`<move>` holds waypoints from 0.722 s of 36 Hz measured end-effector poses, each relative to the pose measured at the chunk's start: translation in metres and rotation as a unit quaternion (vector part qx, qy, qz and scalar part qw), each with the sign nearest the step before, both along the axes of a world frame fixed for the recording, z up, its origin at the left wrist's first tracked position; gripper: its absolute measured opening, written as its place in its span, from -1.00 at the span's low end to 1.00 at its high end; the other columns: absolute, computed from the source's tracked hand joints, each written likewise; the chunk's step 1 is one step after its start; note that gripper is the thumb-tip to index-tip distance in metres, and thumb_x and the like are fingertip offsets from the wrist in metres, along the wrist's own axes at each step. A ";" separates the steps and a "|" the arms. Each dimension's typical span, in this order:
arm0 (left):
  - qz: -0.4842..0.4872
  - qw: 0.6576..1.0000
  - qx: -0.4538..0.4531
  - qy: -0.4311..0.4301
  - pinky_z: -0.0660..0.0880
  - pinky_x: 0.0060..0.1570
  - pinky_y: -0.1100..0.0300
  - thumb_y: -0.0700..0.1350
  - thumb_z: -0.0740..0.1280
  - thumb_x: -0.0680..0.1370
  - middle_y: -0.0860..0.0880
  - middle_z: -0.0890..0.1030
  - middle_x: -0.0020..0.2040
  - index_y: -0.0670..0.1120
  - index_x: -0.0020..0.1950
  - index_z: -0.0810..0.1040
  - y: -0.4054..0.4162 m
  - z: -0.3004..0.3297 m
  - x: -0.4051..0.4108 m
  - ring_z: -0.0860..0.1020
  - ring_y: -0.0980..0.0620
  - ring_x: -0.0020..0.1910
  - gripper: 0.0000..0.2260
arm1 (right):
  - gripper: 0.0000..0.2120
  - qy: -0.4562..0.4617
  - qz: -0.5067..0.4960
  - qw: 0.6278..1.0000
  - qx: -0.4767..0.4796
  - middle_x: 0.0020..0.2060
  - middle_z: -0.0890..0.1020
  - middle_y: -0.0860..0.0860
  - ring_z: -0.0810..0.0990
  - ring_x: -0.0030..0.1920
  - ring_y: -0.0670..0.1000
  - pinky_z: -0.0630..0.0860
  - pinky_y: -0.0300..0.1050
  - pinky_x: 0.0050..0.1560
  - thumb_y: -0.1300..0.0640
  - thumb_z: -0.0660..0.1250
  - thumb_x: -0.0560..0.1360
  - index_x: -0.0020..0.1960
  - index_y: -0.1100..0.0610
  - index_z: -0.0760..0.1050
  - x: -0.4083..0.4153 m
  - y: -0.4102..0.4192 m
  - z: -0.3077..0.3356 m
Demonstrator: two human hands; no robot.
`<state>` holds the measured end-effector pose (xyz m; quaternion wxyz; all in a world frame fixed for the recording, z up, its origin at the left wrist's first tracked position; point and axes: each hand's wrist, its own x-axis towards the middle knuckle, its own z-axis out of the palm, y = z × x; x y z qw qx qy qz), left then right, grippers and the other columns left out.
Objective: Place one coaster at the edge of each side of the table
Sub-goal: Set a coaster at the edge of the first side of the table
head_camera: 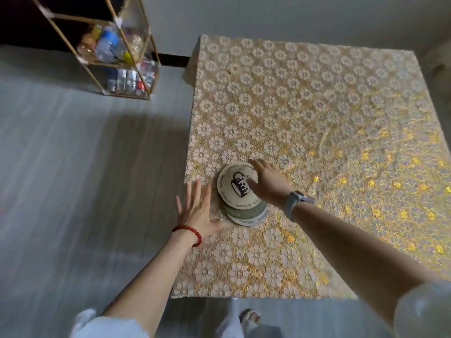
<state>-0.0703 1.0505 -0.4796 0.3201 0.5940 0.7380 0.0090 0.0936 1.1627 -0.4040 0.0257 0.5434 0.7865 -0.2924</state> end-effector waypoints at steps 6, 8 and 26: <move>-0.018 0.999 0.023 0.028 -0.42 0.26 -0.14 0.52 0.09 0.21 0.08 -0.60 0.32 0.17 0.31 -0.51 -0.006 -0.012 -0.006 -0.55 0.06 0.33 -0.01 | -0.43 -0.069 0.096 0.993 0.017 0.30 0.35 0.06 0.26 0.30 0.06 0.23 0.12 0.32 0.11 0.25 0.46 0.41 -0.01 0.12 -0.021 0.028 -0.021; -0.022 0.999 0.031 0.031 -0.37 0.27 -0.15 0.46 0.16 0.26 0.12 -0.60 0.32 0.18 0.33 -0.48 -0.008 -0.012 -0.008 -0.53 0.07 0.35 -0.02 | -0.51 -0.085 0.110 0.988 0.066 0.22 0.39 0.07 0.31 0.22 0.07 0.24 0.07 0.28 0.12 0.26 0.45 0.36 0.02 0.24 -0.023 0.031 -0.022; 0.291 0.945 0.146 -0.033 0.05 0.41 -0.17 -0.13 0.26 0.47 -0.09 0.36 0.37 -0.08 0.22 0.42 0.016 0.062 0.079 0.24 -0.07 0.38 -0.69 | -0.82 0.151 -0.194 0.967 -0.064 0.01 0.60 0.21 0.57 -0.16 0.08 0.47 -0.27 -0.46 0.22 0.15 0.53 0.13 0.16 0.35 0.174 -0.042 0.002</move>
